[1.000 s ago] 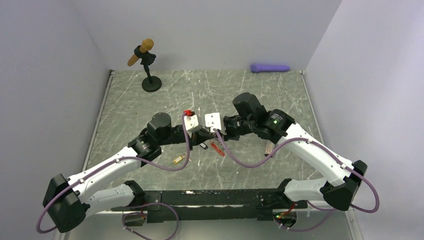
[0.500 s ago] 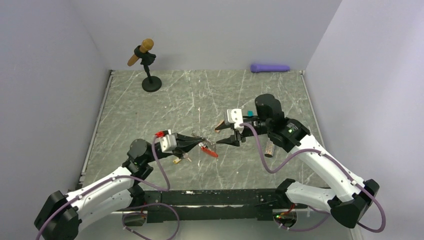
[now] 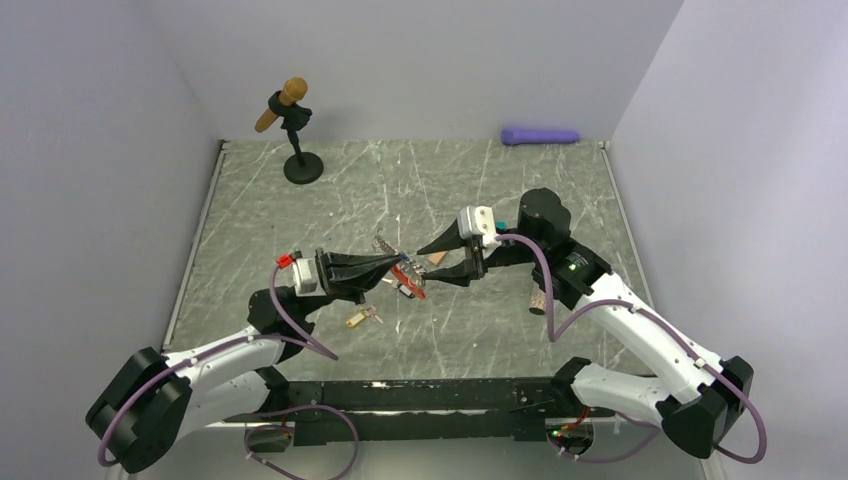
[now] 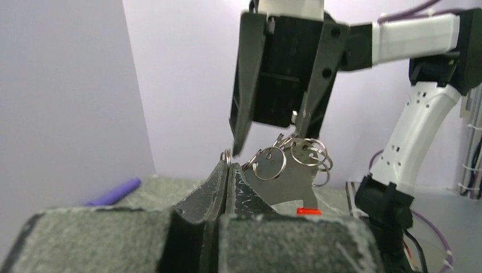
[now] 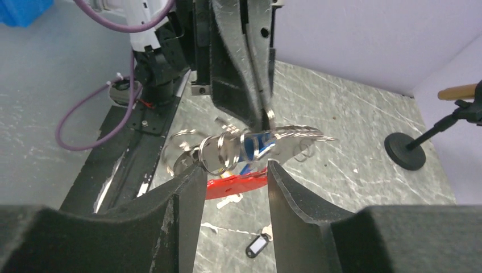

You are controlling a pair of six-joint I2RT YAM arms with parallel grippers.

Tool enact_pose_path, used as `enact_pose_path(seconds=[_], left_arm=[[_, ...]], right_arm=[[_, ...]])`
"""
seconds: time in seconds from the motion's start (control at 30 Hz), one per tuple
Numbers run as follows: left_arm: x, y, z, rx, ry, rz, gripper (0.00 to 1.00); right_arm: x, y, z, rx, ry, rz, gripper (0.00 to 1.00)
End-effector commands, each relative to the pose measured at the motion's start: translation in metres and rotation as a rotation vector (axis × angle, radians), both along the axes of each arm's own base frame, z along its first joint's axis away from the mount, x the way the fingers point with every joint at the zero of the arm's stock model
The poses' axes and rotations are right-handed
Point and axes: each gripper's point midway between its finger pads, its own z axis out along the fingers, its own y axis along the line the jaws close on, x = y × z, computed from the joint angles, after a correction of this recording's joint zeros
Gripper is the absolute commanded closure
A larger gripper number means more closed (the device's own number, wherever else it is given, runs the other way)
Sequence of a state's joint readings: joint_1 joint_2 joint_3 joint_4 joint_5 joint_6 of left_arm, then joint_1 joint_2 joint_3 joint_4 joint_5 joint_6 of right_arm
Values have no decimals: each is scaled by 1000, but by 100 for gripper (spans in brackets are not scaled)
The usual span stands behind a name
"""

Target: Put the keys on the keyring

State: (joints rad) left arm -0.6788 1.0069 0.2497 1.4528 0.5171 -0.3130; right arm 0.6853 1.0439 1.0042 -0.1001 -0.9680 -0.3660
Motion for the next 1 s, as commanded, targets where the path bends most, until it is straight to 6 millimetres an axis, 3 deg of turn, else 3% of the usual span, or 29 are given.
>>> enact_pose_path(seconds=[0.0, 0.17, 0.33, 0.43, 0.77, 0.97], left_arm=[[-17, 19, 72, -194, -202, 5, 100], [-18, 18, 86, -214, -224, -7, 100], [-25, 19, 89, -197, -267, -24, 100], [-30, 18, 86, -176, -282, -47, 100], [-53, 7, 61, -25, -319, -211, 100], [-50, 5, 51, 28, -307, -225, 100]], right_arm=[[-20, 1, 17, 64, -38, 81, 53], [-28, -2, 28, 89, -72, 112, 54], [-23, -16, 66, 168, -146, 63, 49], [-18, -23, 78, 182, -139, 41, 49], [-7, -17, 55, 123, -98, 33, 54], [-6, -16, 52, 112, -69, 34, 55]])
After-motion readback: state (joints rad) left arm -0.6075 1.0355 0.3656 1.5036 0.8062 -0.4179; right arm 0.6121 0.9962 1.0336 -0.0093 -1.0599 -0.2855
